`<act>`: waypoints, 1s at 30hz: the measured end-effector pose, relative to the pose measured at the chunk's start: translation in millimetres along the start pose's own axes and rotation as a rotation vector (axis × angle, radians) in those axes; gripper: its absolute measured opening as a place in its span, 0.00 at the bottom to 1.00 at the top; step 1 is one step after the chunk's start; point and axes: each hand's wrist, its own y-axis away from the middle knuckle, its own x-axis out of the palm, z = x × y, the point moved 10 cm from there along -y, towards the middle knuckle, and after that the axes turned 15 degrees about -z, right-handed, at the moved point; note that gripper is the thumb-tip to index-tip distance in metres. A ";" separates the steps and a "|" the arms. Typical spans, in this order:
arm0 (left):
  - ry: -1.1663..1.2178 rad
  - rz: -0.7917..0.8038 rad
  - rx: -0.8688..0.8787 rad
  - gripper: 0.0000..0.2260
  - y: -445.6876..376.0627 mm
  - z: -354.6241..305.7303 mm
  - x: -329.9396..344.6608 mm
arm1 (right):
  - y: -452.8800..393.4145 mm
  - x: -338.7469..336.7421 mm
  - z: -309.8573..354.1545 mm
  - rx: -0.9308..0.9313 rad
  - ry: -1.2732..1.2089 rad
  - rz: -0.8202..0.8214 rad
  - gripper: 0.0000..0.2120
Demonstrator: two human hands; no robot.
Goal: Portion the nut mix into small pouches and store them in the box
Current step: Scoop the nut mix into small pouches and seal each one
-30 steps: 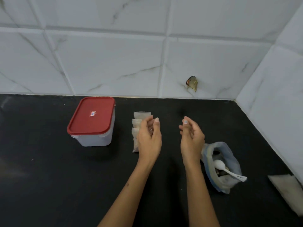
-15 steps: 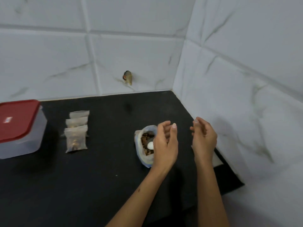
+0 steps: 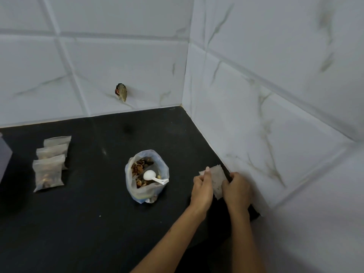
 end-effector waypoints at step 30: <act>0.230 -0.148 0.446 0.35 -10.7 -107.3 -157.2 | 79.7 20.2 172.6 -0.171 -0.920 0.496 0.13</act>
